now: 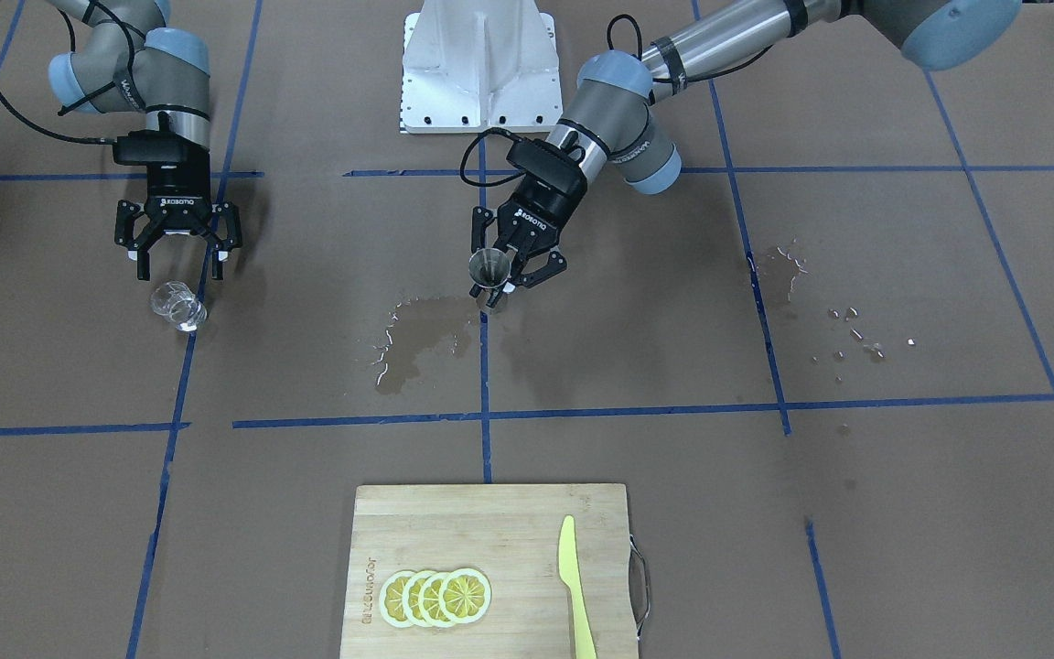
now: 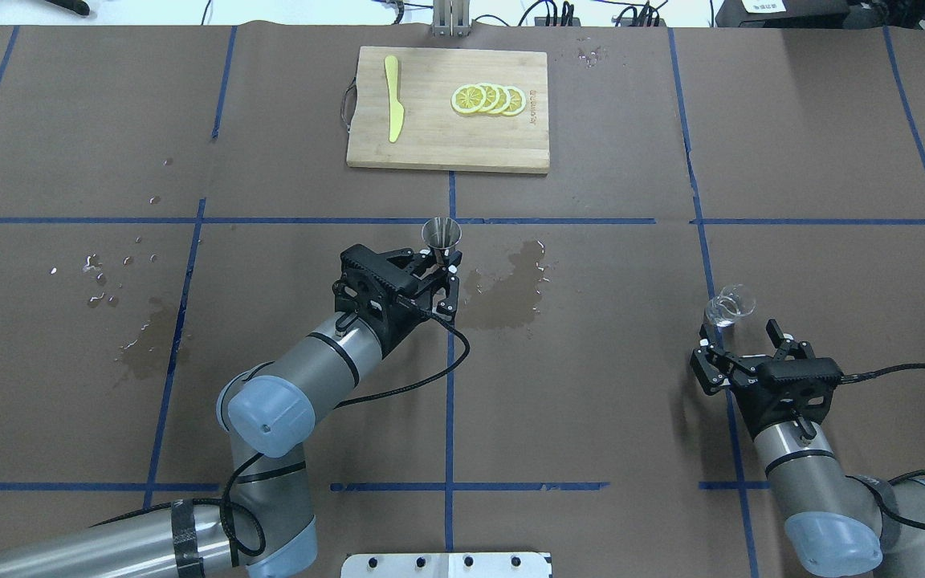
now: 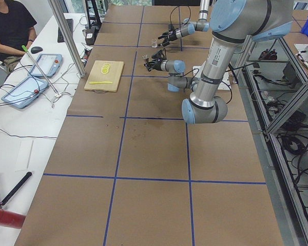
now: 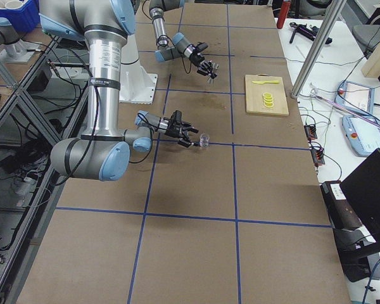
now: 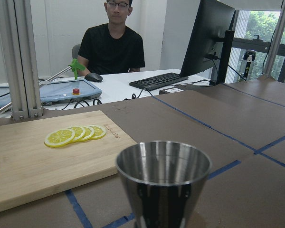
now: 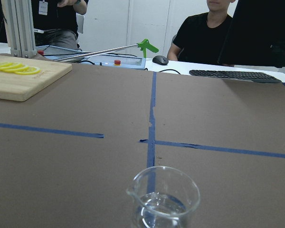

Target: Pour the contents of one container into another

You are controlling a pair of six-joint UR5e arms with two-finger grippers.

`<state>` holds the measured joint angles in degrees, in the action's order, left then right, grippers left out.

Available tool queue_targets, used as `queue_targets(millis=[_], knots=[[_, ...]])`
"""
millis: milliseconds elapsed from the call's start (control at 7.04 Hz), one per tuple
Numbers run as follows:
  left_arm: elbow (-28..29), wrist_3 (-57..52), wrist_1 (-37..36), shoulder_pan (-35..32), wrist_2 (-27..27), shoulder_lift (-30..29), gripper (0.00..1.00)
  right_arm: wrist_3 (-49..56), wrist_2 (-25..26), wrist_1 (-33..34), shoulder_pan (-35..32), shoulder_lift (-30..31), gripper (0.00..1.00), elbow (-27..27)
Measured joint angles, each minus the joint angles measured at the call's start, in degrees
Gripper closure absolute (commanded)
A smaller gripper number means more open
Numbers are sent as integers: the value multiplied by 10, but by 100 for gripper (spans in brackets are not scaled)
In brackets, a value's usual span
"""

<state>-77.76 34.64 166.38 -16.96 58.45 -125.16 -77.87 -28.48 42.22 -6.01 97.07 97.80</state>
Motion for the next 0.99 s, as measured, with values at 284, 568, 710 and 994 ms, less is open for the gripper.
queue_targets(millis=[284, 568, 710, 994], knots=[[-1, -1, 0, 0, 0, 1, 100, 1, -2, -1, -13, -23, 4, -28], [-2, -1, 0, 1, 0, 2, 100, 2, -3, -7, -25, -35, 6, -44], [-2, -1, 0, 2, -1, 3, 100, 2, -3, -16, -28, -36, 6, -53], [-3, -1, -1, 3, -3, 4, 100, 3, -5, -30, -33, -40, 8, -71]])
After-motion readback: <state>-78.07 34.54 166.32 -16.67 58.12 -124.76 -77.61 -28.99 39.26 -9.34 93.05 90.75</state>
